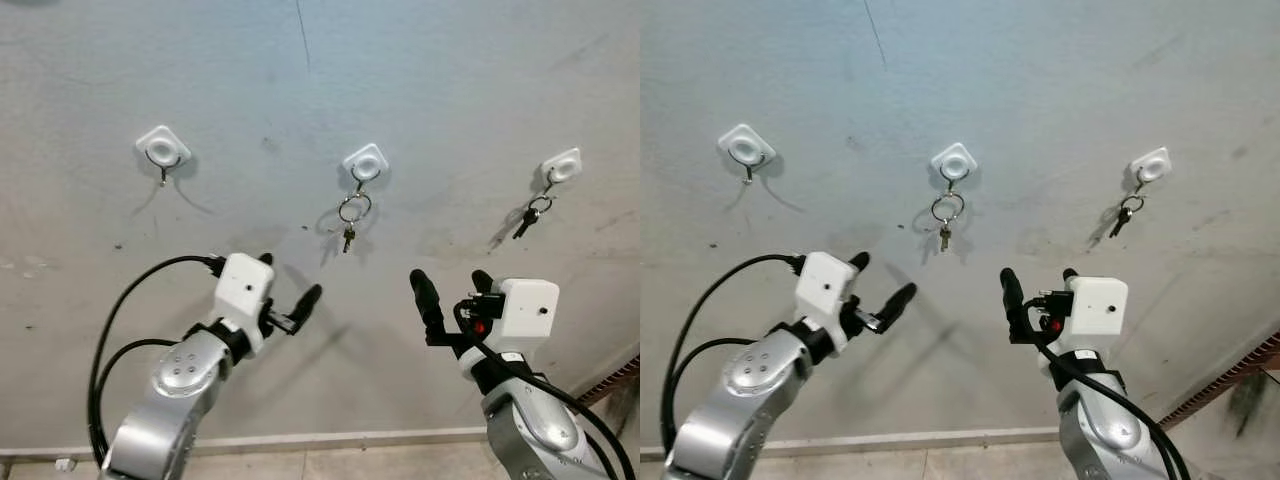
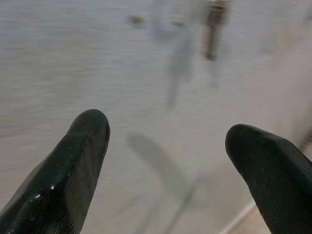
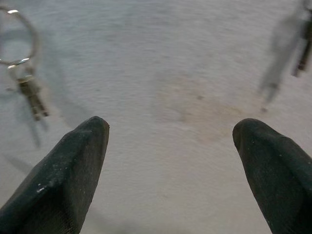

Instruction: Hang keys on a hook

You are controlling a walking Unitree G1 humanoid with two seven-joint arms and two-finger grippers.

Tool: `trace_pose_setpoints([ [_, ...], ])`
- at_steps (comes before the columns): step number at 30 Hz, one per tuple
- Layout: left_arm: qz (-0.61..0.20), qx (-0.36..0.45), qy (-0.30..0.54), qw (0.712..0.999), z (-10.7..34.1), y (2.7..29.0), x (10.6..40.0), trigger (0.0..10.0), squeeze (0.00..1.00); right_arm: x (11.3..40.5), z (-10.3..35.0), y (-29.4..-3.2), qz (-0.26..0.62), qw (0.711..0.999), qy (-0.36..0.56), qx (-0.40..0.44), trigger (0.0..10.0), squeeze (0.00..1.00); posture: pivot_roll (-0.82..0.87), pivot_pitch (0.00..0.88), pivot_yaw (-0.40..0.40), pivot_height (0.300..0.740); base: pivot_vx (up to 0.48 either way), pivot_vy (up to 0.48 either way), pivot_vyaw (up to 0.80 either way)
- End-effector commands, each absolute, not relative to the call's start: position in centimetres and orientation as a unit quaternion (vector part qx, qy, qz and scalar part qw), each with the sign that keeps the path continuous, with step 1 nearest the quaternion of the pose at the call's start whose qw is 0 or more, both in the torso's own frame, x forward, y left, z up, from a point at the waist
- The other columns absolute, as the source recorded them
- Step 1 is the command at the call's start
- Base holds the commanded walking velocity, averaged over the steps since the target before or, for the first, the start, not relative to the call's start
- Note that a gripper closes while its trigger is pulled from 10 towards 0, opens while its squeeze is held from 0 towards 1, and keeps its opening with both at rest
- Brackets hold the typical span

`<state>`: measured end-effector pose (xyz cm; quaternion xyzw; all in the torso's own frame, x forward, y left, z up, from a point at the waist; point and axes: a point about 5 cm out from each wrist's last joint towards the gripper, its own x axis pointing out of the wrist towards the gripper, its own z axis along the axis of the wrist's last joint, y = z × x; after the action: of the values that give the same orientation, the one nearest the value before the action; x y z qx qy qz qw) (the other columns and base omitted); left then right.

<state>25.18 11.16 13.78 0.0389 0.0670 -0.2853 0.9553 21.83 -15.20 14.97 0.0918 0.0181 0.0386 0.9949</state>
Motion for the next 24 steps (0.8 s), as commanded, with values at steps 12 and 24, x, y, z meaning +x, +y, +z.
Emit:
trace_pose_setpoints([
  [12,-0.365,0.065,0.086,0.925,14.0,11.0,25.2,10.0,0.00,21.9,13.2,-15.5,-0.017,0.991,0.020,0.129,10.0,0.00,0.15,0.000,0.034,0.740,0.000,0.000,0.00],
  [24,-0.376,0.074,0.089,0.919,13.7,10.3,25.3,10.0,0.00,22.1,13.1,-15.4,-0.028,0.991,0.010,0.134,10.0,0.00,0.14,0.000,0.028,0.740,0.000,0.000,0.00],
])
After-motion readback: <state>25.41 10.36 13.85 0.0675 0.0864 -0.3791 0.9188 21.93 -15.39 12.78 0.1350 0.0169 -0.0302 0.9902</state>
